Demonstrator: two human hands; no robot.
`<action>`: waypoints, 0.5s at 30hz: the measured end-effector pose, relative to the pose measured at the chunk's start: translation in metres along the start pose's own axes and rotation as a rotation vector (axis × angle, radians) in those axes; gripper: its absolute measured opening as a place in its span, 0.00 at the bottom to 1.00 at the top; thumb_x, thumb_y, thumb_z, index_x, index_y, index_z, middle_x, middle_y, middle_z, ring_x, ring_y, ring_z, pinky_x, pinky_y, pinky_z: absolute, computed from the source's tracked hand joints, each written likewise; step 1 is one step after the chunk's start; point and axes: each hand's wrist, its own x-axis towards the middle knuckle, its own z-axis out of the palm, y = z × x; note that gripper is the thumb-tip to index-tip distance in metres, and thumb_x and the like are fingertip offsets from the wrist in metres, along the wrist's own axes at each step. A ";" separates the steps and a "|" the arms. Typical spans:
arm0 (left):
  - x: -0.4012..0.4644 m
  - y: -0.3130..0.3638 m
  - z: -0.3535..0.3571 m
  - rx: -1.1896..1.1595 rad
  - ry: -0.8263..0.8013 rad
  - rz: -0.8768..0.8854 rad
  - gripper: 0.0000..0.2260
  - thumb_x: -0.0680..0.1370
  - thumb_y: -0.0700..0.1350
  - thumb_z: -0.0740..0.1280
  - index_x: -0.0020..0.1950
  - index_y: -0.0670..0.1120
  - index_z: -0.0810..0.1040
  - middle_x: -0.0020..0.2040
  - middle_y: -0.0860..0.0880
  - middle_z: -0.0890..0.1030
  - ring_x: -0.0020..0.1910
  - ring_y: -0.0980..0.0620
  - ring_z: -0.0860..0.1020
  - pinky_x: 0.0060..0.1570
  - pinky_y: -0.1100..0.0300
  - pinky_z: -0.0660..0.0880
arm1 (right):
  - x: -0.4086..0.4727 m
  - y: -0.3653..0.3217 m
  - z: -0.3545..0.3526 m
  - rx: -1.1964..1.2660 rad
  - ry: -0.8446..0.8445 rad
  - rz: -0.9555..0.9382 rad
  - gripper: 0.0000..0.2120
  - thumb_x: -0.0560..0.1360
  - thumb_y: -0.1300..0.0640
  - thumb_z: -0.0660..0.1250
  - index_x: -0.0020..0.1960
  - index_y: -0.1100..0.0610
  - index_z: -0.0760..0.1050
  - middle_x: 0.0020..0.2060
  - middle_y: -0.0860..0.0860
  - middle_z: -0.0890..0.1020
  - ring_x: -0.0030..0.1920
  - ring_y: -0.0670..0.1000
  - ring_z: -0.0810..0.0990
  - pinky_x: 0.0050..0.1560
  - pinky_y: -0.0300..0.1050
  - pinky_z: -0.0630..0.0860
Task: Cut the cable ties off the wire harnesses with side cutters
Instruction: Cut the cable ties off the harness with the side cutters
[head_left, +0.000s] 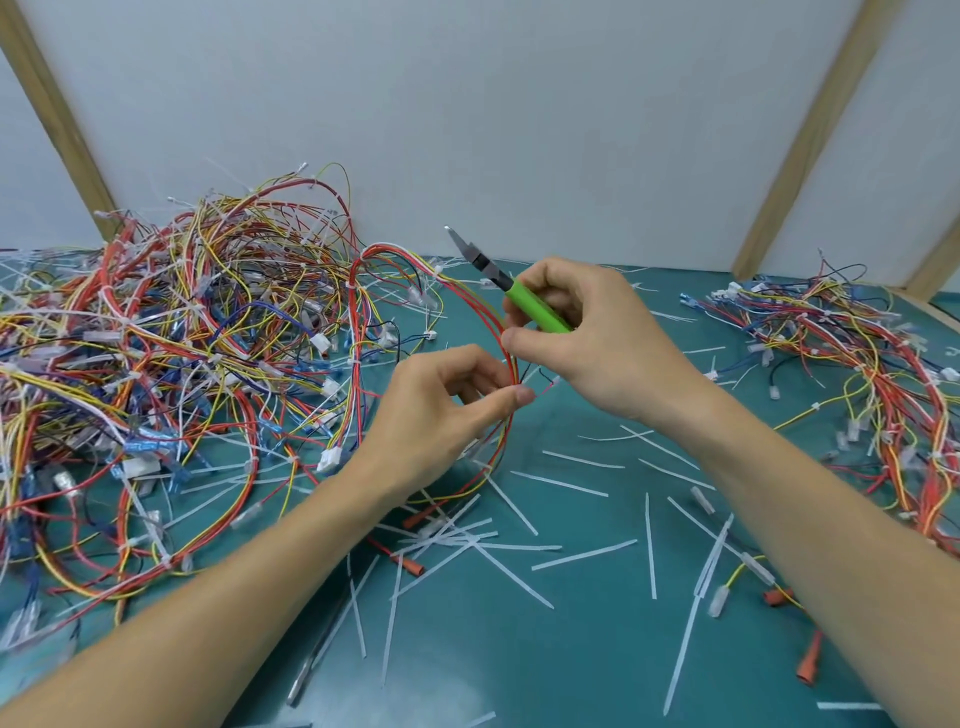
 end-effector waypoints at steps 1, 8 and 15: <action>0.000 0.000 0.000 -0.006 -0.001 0.009 0.06 0.74 0.44 0.77 0.42 0.43 0.82 0.35 0.48 0.83 0.30 0.53 0.77 0.31 0.65 0.71 | -0.001 -0.001 0.001 0.002 -0.007 -0.006 0.11 0.73 0.66 0.74 0.45 0.52 0.77 0.36 0.44 0.84 0.34 0.41 0.77 0.40 0.33 0.72; 0.004 -0.002 -0.004 -0.234 -0.015 -0.082 0.05 0.76 0.42 0.74 0.44 0.41 0.83 0.34 0.44 0.83 0.29 0.53 0.79 0.26 0.64 0.71 | 0.002 -0.003 -0.004 0.045 0.055 0.066 0.06 0.75 0.62 0.75 0.47 0.55 0.79 0.37 0.47 0.84 0.35 0.44 0.77 0.39 0.34 0.73; 0.006 -0.004 -0.009 -0.396 -0.037 -0.165 0.09 0.74 0.47 0.71 0.46 0.42 0.83 0.33 0.48 0.80 0.31 0.52 0.79 0.24 0.61 0.71 | 0.010 0.004 -0.027 0.061 0.167 0.214 0.05 0.75 0.62 0.74 0.47 0.55 0.80 0.37 0.50 0.84 0.30 0.43 0.77 0.33 0.34 0.72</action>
